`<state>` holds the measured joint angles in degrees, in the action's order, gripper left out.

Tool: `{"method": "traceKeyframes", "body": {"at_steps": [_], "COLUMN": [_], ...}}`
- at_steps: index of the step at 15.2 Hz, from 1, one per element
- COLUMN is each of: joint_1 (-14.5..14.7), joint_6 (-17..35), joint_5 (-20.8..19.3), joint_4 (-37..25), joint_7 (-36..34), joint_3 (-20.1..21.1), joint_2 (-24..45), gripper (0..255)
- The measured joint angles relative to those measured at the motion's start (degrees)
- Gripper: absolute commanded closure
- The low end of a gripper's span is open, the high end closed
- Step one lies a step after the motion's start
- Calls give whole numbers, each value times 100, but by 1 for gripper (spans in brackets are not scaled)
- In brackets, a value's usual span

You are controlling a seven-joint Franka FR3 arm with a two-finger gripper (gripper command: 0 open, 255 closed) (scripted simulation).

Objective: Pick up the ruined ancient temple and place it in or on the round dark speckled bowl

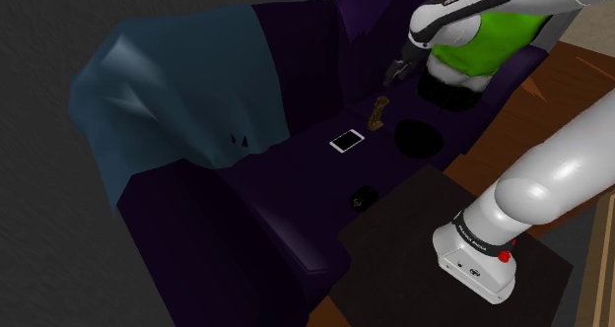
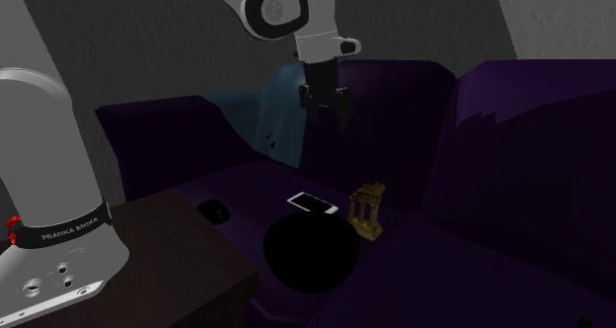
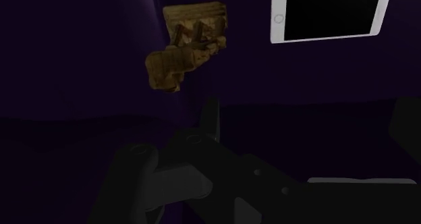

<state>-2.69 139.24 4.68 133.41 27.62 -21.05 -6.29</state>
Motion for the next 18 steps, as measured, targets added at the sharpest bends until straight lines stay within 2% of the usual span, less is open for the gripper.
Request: {"method": "traceKeyframes", "body": {"at_steps": [6, 11, 14, 18], "joint_1": [-137, -514, -729, -849], "joint_6": [493, 711, 834, 990], "joint_5": [807, 1535, 1807, 1998], "joint_4": [-645, -1462, -1827, -2007], "joint_7": [813, 1471, 1707, 1842], "joint_3": [-170, -40, 82, 214], "joint_2": [1271, 2438, 2966, 3318], "gripper": [0, 0, 0, 0]}}
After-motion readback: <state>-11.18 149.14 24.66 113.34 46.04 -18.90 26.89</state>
